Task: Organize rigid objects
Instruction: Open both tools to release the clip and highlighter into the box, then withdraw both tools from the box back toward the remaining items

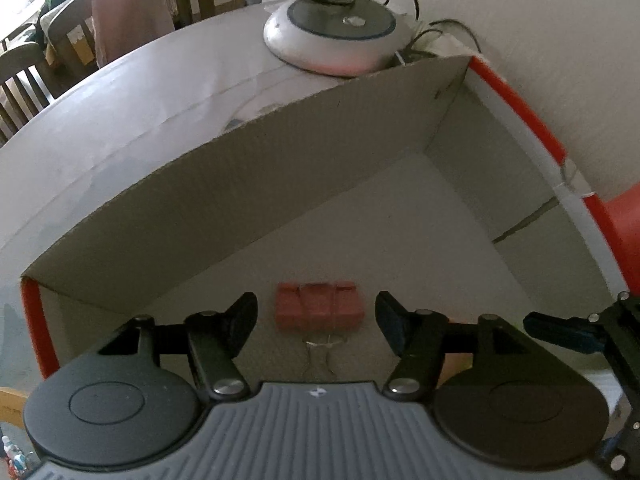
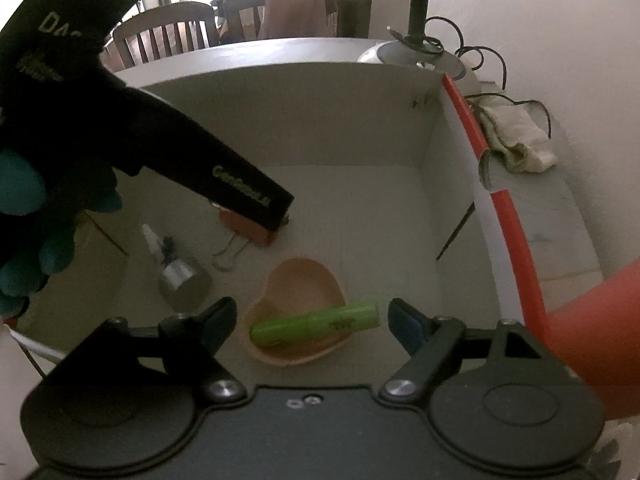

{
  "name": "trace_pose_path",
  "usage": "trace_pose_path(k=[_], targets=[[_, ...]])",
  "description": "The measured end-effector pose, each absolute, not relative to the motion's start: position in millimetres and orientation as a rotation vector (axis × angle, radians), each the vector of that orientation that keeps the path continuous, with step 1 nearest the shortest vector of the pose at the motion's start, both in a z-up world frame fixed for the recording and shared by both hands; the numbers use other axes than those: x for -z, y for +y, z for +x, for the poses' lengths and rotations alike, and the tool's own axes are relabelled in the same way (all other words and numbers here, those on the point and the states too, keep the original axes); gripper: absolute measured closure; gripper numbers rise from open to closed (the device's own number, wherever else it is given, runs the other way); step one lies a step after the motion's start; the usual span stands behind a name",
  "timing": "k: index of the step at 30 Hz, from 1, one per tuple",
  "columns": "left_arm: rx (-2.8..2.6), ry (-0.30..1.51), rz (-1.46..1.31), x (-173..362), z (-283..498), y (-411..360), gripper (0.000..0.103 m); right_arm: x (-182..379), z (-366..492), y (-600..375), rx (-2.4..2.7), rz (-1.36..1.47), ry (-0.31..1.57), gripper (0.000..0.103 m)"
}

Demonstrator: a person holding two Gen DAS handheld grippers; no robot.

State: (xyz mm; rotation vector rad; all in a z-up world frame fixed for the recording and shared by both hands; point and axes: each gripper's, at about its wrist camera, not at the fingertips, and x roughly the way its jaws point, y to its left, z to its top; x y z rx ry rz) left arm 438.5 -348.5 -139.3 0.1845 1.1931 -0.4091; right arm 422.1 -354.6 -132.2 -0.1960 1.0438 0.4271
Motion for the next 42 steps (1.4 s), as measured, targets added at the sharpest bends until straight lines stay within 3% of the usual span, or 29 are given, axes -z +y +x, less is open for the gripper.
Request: trace_pose_path(k=[24, 42], targets=[[0.415, 0.962, 0.13, 56, 375, -311, 0.039, 77, 388, -355, -0.511, -0.135, 0.91, 0.017], [0.368, 0.81, 0.036, 21, 300, -229, 0.038, 49, 337, -339, -0.551, -0.055, 0.792, 0.01]])
